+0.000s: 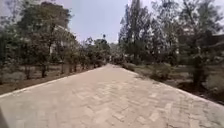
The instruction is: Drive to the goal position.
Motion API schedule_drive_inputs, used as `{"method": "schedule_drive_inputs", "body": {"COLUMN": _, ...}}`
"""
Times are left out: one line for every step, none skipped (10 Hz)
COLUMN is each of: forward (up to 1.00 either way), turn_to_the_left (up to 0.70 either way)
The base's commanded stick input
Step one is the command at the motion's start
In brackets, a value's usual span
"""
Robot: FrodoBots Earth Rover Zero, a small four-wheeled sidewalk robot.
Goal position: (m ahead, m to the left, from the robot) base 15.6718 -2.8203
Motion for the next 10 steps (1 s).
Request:
{"method": "schedule_drive_inputs", "body": {"forward": 0.7, "turn_to_the_left": 0.0}}
{"method": "schedule_drive_inputs", "body": {"forward": 0.7, "turn_to_the_left": 0.0}}
{"method": "schedule_drive_inputs", "body": {"forward": 0.7, "turn_to_the_left": 0.0}}
{"method": "schedule_drive_inputs", "body": {"forward": 0.7, "turn_to_the_left": 0.0}}
{"method": "schedule_drive_inputs", "body": {"forward": 0.7, "turn_to_the_left": 0.0}}
{"method": "schedule_drive_inputs", "body": {"forward": 0.7, "turn_to_the_left": 0.0}}
{"method": "schedule_drive_inputs", "body": {"forward": 0.7, "turn_to_the_left": 0.0}}
{"method": "schedule_drive_inputs", "body": {"forward": 0.7, "turn_to_the_left": 0.0}}
{"method": "schedule_drive_inputs", "body": {"forward": 0.7, "turn_to_the_left": 0.0}}
{"method": "schedule_drive_inputs", "body": {"forward": 0.7, "turn_to_the_left": 0.0}}
